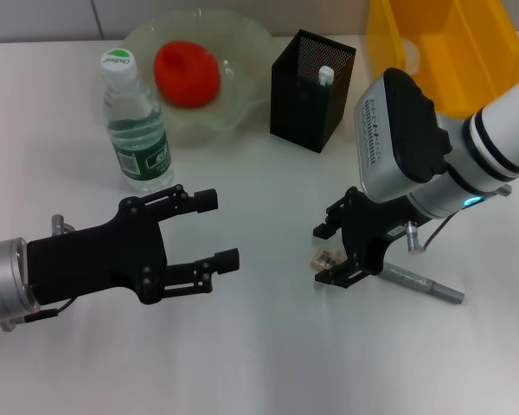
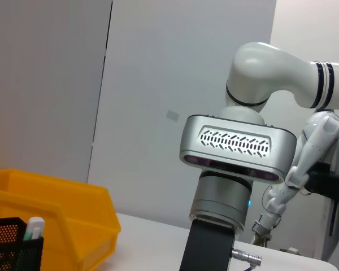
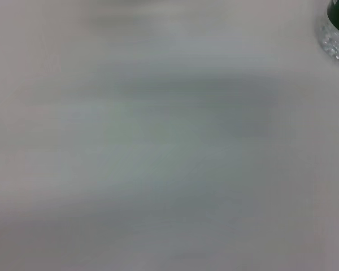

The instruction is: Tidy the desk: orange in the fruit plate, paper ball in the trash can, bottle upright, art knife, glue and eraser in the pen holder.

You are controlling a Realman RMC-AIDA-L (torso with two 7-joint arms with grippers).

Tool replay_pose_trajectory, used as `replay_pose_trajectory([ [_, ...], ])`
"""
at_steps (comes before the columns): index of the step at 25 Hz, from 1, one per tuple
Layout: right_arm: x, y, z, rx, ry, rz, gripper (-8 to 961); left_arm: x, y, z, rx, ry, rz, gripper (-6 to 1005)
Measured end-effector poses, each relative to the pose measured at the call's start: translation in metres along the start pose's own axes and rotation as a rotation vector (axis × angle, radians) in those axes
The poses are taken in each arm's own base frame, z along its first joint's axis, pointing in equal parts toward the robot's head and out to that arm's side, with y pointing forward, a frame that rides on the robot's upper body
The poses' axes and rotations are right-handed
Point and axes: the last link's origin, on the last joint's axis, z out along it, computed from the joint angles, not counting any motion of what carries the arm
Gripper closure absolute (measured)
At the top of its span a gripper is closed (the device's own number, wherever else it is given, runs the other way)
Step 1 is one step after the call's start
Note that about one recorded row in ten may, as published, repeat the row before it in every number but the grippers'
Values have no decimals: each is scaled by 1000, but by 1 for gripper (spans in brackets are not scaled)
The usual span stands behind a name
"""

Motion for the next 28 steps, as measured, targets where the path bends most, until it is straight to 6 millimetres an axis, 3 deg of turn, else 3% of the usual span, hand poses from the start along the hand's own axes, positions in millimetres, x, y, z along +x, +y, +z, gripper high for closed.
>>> replay_pose_trajectory([
  [10, 2, 1, 2, -5, 7, 1, 350, 1, -1, -1, 6, 8, -1, 181],
  [15, 2, 2, 3, -8, 11, 0, 502, 1, -1, -1, 5, 9, -1, 182],
  [28, 3, 1, 2, -5, 15, 16, 603, 2, 1, 0, -3, 15, -1, 182],
])
